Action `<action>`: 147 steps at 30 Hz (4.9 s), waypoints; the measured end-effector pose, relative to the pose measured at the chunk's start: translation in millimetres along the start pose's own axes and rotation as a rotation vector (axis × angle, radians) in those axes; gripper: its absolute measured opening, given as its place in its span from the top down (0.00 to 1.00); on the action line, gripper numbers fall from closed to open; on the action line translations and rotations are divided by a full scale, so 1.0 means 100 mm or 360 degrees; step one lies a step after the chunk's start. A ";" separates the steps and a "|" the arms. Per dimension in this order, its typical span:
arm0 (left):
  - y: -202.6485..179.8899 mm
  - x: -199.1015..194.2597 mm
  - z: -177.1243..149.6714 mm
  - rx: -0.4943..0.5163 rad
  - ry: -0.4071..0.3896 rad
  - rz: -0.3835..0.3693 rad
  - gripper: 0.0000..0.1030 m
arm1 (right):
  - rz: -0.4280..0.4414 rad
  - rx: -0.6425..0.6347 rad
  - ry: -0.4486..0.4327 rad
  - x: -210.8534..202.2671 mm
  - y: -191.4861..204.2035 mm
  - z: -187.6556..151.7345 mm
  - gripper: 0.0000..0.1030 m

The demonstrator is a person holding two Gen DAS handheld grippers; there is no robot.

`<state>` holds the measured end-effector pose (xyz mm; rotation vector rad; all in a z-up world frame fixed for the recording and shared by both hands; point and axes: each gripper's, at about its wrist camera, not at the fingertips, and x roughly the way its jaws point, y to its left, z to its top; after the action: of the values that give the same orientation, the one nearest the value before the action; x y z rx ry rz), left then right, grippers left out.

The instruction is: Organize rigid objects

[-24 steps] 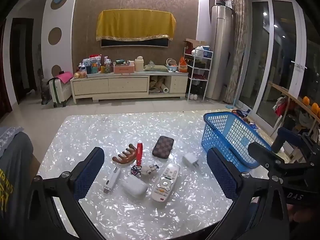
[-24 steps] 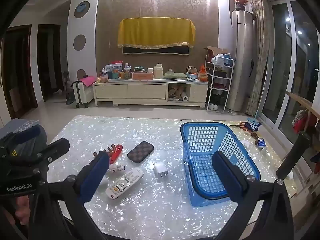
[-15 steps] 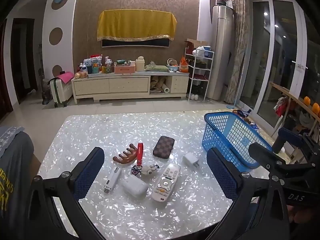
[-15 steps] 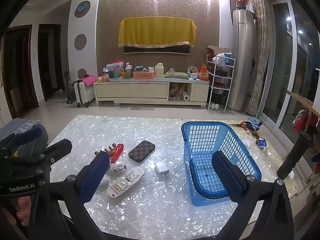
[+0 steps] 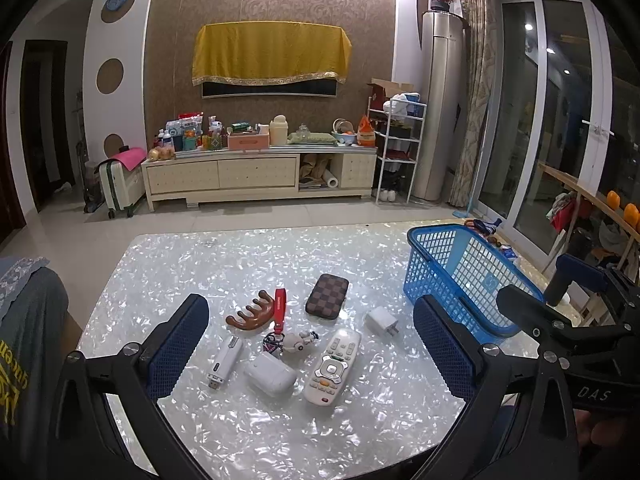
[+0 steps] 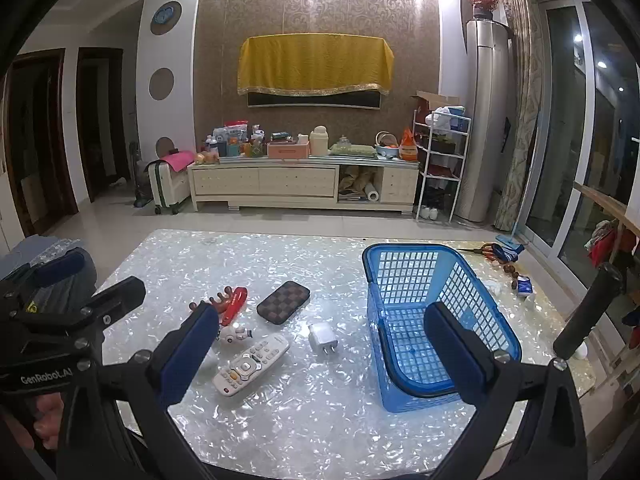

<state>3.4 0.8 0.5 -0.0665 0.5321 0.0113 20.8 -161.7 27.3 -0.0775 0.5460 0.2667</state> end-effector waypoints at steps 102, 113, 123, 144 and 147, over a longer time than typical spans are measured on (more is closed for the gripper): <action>-0.04 1.65 -0.55 0.0093 0.0739 -0.0172 0.00 | -0.0436 0.0060 0.0898 1.31 -1.91 -0.15 0.00; 0.03 2.08 -0.83 0.0130 0.0981 -0.0160 0.00 | -0.0339 0.0157 0.1263 1.83 -2.25 -0.49 0.29; 0.80 2.16 -0.76 0.0235 0.1115 -0.0028 0.00 | -0.0181 0.0126 0.1411 2.04 -2.18 -0.67 0.76; 1.43 2.90 -0.85 0.0429 0.1374 -0.0086 0.03 | -0.0159 0.0197 0.1470 2.14 -2.26 -0.71 0.86; 1.45 3.04 -0.85 0.0388 0.1388 -0.0131 0.13 | -0.0166 0.0208 0.1479 2.16 -2.27 -0.71 0.85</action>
<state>218.5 137.4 -235.5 0.1551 1.3971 -0.1698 224.1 -340.8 -145.8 -0.1017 1.4759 0.0767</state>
